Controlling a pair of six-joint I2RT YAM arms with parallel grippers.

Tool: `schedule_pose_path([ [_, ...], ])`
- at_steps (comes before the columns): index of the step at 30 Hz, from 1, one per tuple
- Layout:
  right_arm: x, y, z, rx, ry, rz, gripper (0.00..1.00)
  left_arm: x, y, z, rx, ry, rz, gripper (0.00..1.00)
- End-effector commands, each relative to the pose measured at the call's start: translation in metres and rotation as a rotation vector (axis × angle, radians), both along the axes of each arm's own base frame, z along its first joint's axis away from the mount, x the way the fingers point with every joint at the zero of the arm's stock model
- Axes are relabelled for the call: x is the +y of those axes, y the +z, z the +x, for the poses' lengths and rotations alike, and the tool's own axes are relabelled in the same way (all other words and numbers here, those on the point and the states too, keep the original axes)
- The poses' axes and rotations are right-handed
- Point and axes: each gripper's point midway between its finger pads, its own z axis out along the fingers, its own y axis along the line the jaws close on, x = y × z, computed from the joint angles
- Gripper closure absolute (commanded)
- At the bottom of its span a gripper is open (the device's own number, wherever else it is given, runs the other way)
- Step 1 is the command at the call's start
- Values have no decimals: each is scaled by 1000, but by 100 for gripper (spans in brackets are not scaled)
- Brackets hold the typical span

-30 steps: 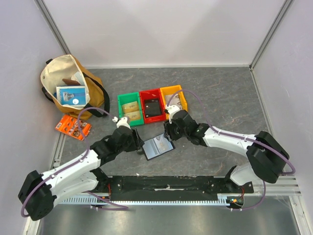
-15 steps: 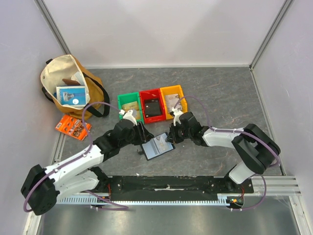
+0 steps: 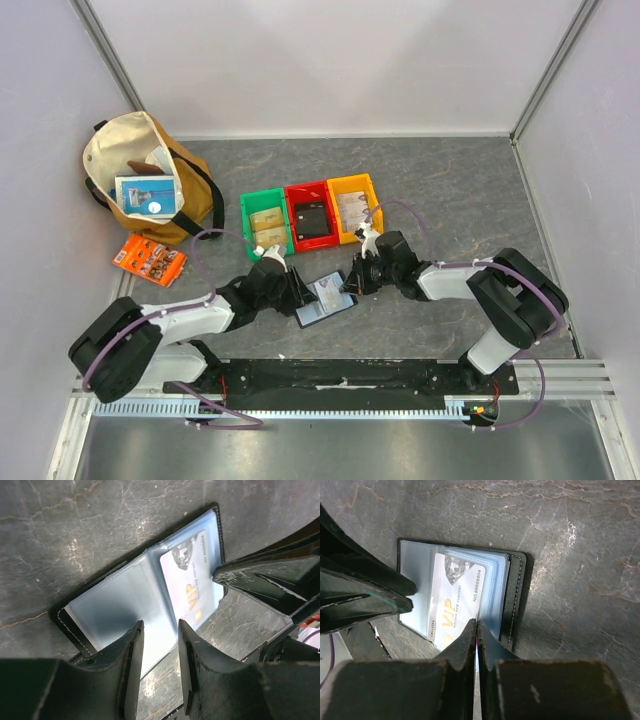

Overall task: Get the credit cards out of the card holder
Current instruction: Remove the credit card from the card holder.

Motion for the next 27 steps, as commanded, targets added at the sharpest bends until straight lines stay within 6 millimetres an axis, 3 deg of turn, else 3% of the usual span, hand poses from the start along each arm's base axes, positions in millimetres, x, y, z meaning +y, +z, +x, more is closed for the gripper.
schedule_pose_path([
  [1,-11,-15,-9,56,-7,-24,92,-19,4,4,15,14,-134,60],
  [13,-12,-19,-11,72,-4,-20,92,-28,-9,0,52,7,-190,60],
  [27,-12,-21,-11,81,-4,-18,92,-32,-6,5,24,56,-306,60],
])
